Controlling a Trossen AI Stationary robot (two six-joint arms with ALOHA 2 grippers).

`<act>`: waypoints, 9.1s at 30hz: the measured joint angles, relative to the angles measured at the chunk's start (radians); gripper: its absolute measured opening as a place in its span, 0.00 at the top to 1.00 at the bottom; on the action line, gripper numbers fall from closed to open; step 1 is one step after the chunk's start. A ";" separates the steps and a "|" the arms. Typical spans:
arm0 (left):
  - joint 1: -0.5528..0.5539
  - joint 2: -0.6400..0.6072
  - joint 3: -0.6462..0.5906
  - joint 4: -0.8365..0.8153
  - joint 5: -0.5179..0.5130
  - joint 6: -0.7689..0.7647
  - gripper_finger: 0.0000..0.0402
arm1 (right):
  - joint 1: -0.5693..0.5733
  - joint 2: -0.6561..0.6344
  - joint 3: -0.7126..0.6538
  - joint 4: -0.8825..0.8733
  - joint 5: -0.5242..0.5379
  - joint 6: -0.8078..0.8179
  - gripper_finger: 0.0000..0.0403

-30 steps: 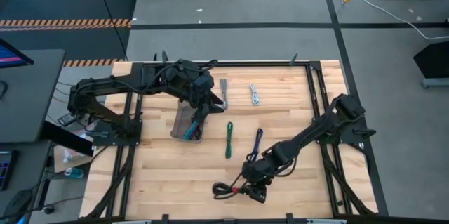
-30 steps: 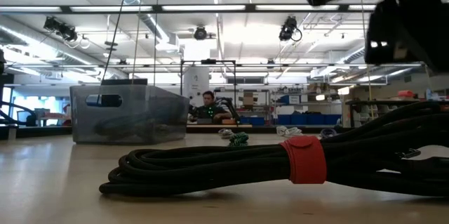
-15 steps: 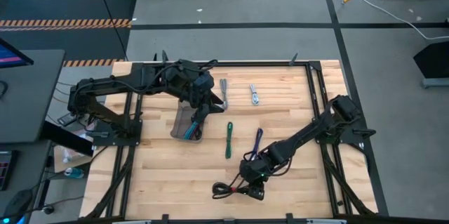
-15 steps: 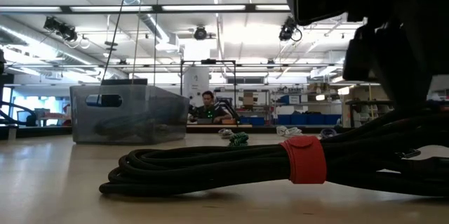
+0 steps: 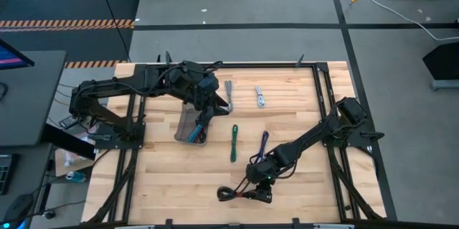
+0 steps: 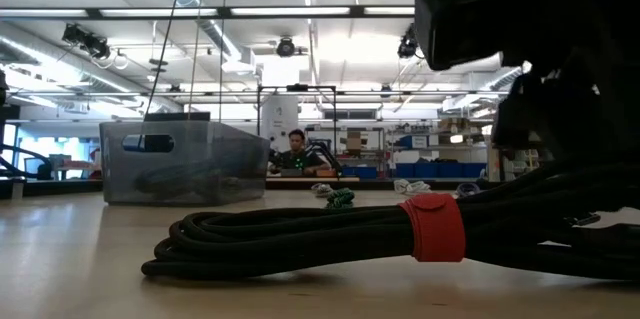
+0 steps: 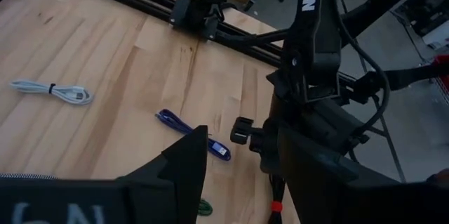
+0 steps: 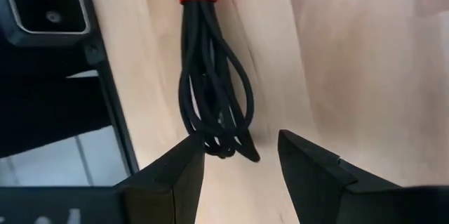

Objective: Pick and place USB-C Cables
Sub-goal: Put the black USB cable into the black bin

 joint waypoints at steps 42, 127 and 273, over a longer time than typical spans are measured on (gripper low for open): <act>0.029 0.005 0.000 0.054 -0.141 0.034 0.55 | 0.014 -0.493 0.189 -0.421 0.643 0.068 0.99; 0.196 0.078 0.000 0.374 0.282 -0.072 0.36 | 0.002 -0.780 0.292 -0.526 0.949 -0.360 0.99; -0.409 0.393 -0.028 -0.804 -0.747 -1.442 0.96 | -0.033 -0.838 0.291 -0.427 0.822 -0.565 0.50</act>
